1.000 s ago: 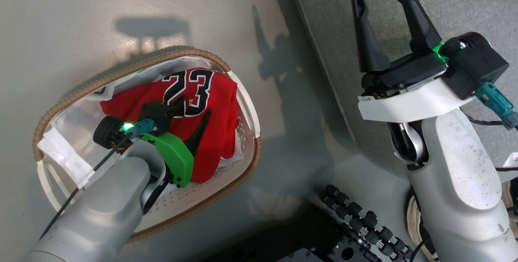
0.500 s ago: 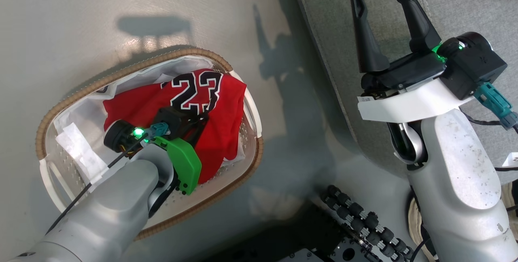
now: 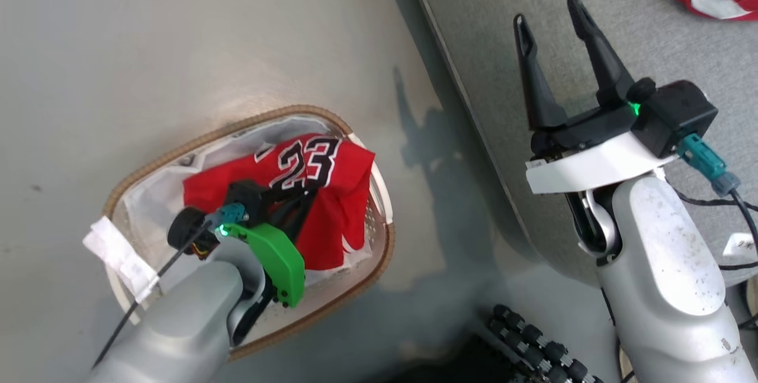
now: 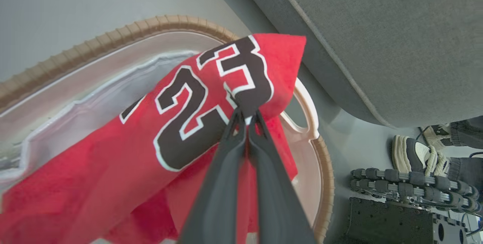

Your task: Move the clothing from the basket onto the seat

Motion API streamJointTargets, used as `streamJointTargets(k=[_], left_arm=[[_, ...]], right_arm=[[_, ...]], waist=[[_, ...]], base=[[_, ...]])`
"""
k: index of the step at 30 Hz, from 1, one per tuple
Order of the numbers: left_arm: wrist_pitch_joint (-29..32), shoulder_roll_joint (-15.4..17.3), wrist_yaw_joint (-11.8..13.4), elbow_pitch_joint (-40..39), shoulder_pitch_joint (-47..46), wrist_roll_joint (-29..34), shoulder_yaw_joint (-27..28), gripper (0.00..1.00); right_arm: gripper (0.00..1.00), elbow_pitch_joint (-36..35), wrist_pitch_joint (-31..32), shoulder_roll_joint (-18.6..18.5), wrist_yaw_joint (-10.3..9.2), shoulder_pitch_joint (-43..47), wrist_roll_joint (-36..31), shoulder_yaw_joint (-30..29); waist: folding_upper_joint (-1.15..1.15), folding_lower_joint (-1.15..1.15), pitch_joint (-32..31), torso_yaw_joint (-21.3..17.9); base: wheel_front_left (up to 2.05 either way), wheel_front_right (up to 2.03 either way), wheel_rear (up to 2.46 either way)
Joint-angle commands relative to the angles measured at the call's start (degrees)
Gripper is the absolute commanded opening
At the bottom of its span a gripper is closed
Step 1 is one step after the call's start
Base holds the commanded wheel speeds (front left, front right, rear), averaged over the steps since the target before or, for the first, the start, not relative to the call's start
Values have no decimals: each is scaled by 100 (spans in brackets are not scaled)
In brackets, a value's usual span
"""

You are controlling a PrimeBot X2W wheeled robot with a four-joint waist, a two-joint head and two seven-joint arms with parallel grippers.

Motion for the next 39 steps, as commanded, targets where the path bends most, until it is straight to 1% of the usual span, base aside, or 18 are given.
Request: streamJointTargets(k=[1,4,9,19,26,31,39], left_arm=[[4,-43,-18,-70,185,120,117,0],[4,-103,-18,-209,471,298,440,0],[3,-234,-18,-499,1001,727,1134,0],[3,-526,-18,-1196,1976,1476,2505,0],[1,-635,-18,-1818,2350,1893,3140,0],[1,-744,-18,-2301,2511,2025,3628,0],[1,-837,-18,-3018,2543,2333,4110,0]], right_arm=[[100,57,-13,-23,-8,135,-28,-31],[100,172,-13,-21,-8,293,-74,-110],[100,381,-13,-24,-8,584,-154,-126],[100,646,-13,-24,-8,1193,-181,-51],[100,798,-13,-23,-8,1602,-224,-187],[100,888,-13,-22,-8,1838,-195,-170],[100,1032,-13,-22,-8,2152,-178,-2]], waist=[[0,0,-648,334],[0,0,-1000,504],[0,0,-1615,761],[0,0,-2548,1091],[0,0,-3065,1341],[0,0,-3351,1474],[0,0,-3745,1583]], base=[[0,0,0],[0,0,0],[0,0,0],[0,0,0],[0,0,0],[0,0,0],[0,0,0]])
